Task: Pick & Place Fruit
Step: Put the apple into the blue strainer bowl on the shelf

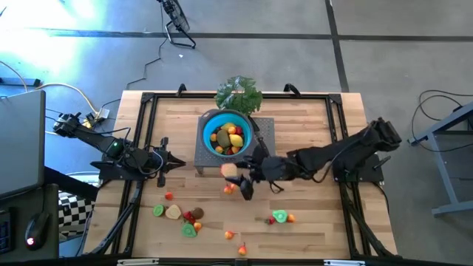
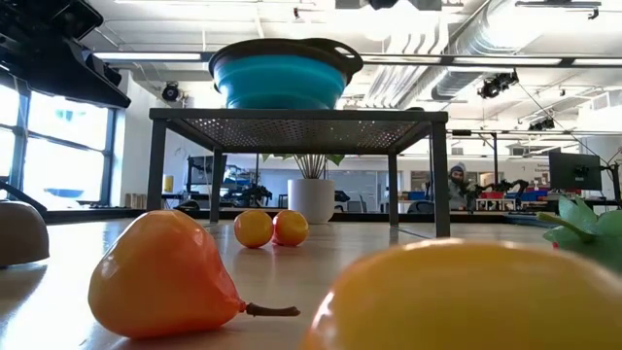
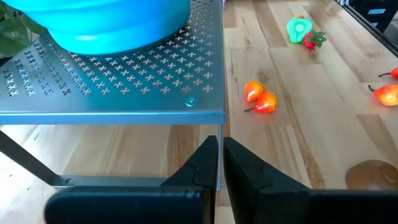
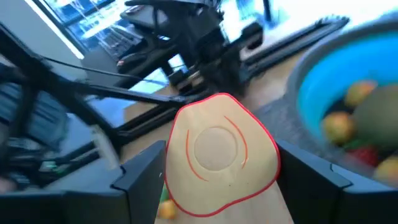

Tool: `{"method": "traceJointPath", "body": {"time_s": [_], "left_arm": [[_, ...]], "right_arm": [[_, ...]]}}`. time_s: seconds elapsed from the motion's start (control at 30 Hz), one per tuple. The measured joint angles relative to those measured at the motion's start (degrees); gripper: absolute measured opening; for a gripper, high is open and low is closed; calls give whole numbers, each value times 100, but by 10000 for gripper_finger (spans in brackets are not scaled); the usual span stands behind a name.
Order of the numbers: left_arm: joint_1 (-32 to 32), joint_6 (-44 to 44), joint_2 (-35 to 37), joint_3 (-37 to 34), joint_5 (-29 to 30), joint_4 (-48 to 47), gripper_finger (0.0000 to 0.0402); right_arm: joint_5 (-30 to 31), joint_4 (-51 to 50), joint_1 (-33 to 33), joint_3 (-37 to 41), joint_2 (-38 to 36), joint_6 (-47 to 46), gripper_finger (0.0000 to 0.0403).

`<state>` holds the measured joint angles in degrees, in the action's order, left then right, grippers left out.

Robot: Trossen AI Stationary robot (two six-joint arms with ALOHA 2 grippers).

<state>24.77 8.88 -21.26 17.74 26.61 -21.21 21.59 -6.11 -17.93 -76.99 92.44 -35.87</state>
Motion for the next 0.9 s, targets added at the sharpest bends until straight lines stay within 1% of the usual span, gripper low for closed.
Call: {"method": "traceJointPath", "body": {"time_s": [0.1, 0.27, 0.43, 0.53, 0.73, 0.9], "left_arm": [[0, 2, 0, 0, -1, 3, 22], [0, 1, 2, 0, 0, 4, 22], [0, 2, 2, 0, -2, 4, 22], [0, 2, 2, 0, -2, 2, 22], [0, 2, 1, 0, 0, 3, 22], [0, 2, 2, 0, 0, 2, 22]], "right_arm": [[13, 253, 223, 9, 11, 627, 262], [69, 50, 644, 14, 76, 1013, 258], [445, -475, 951, 11, 68, 1099, 260], [559, -791, 1094, 13, 72, 1184, 264], [605, -1020, 1311, 12, 72, 1312, 259], [701, -1010, 1413, 11, 72, 1518, 267]]}}
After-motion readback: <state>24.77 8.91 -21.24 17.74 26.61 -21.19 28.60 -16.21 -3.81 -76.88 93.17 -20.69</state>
